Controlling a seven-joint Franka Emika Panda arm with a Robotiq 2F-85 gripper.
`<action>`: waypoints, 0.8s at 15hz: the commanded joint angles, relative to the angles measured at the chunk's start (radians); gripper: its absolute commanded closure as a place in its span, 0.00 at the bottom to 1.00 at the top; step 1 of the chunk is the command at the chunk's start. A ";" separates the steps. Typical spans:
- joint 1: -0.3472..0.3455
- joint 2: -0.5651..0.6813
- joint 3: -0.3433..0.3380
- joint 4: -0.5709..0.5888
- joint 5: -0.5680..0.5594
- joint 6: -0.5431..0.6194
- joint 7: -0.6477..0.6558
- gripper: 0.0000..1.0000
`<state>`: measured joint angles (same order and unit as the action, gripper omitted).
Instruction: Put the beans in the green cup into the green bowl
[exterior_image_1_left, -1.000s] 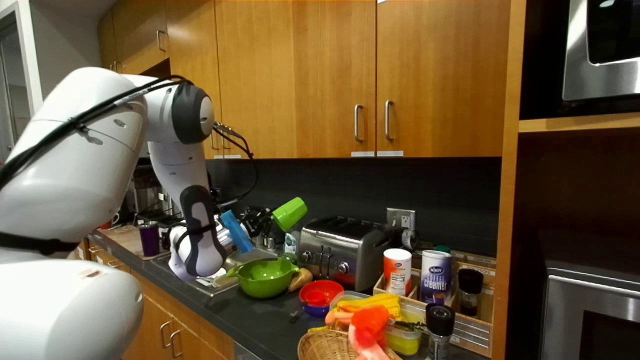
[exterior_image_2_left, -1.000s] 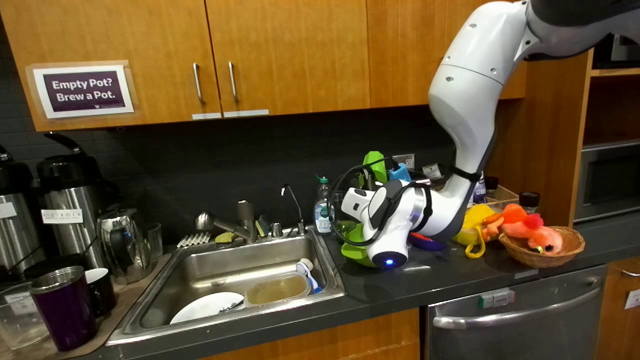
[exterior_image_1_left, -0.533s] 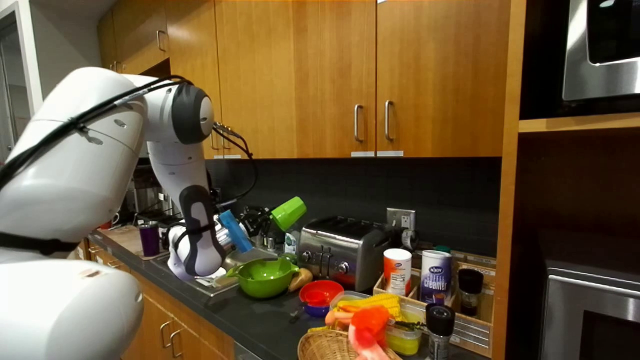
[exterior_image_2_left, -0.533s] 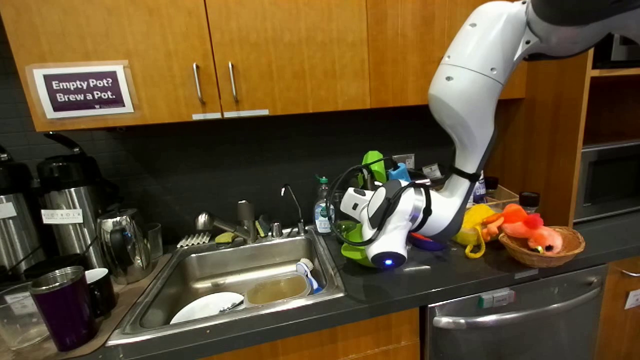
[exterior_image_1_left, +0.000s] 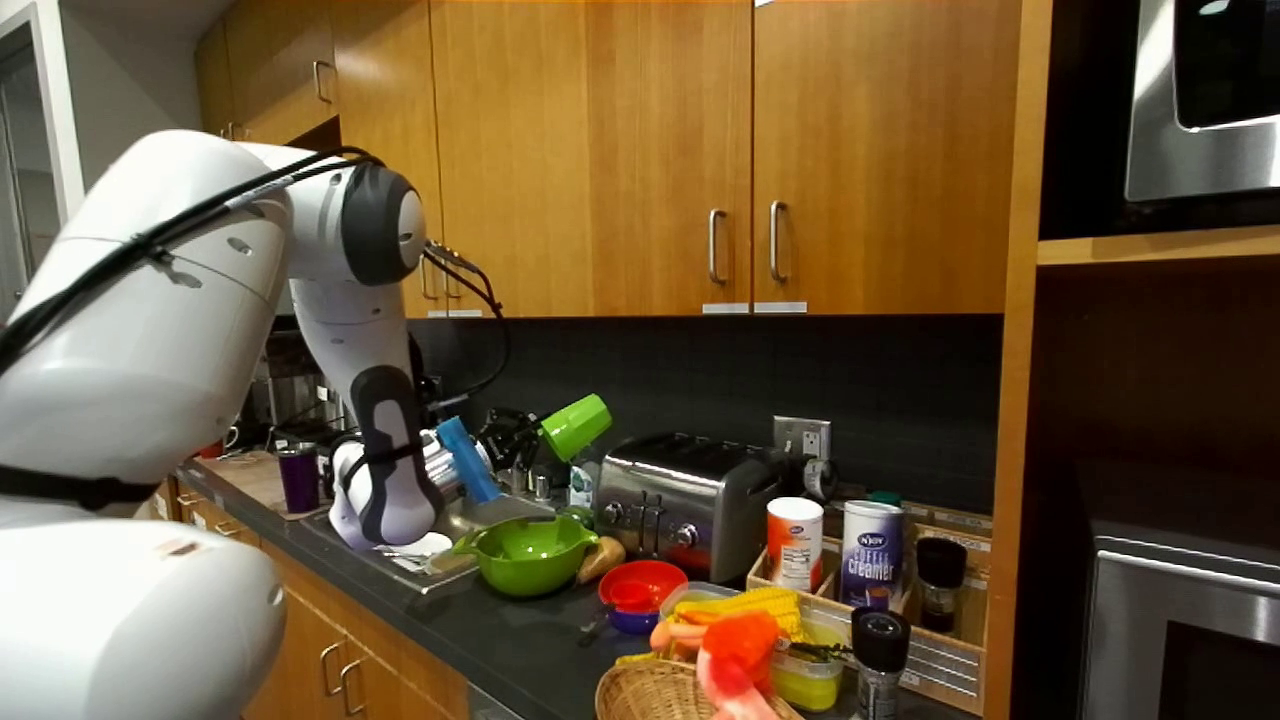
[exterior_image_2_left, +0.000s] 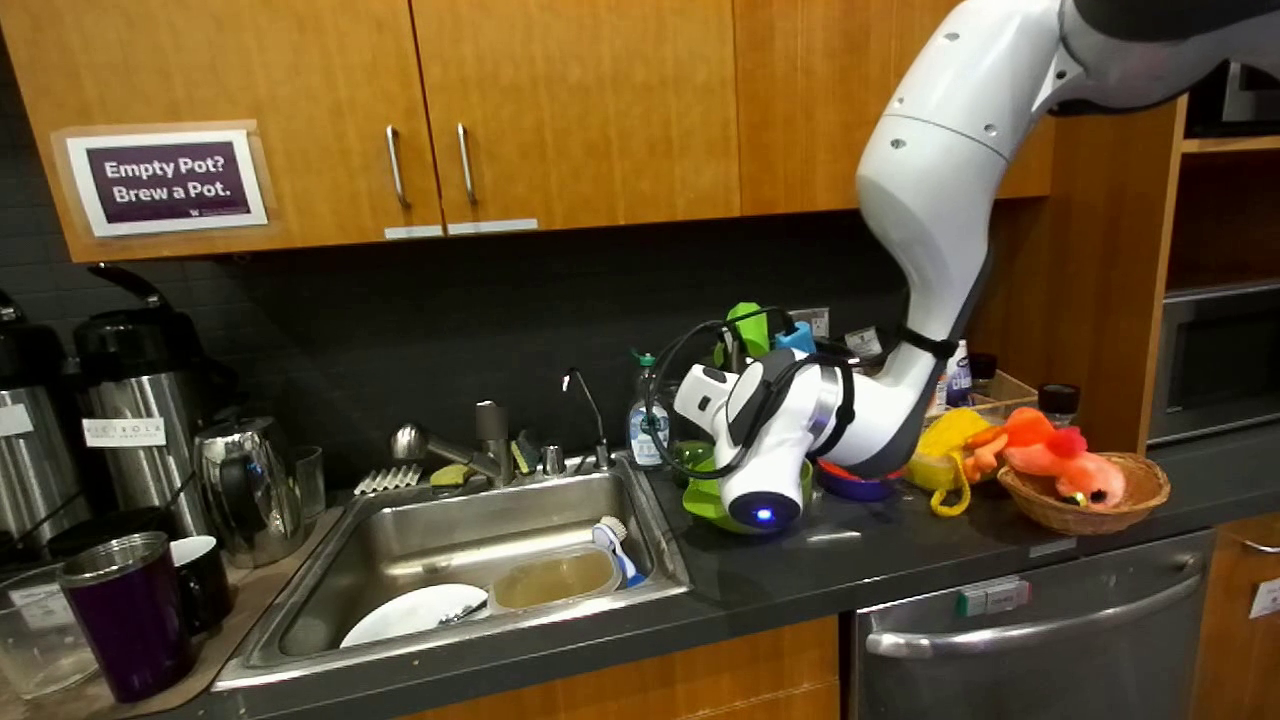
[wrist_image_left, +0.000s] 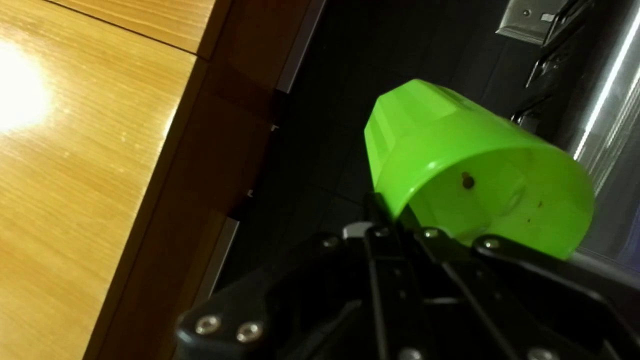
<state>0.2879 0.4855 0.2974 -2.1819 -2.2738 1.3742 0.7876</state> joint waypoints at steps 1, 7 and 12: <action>-0.025 -0.055 0.023 -0.013 0.055 0.070 0.027 0.99; -0.049 -0.119 0.024 -0.012 0.128 0.187 0.089 0.99; -0.084 -0.175 0.020 -0.001 0.210 0.356 0.123 0.99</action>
<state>0.2262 0.3662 0.3117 -2.1766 -2.1165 1.6283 0.8918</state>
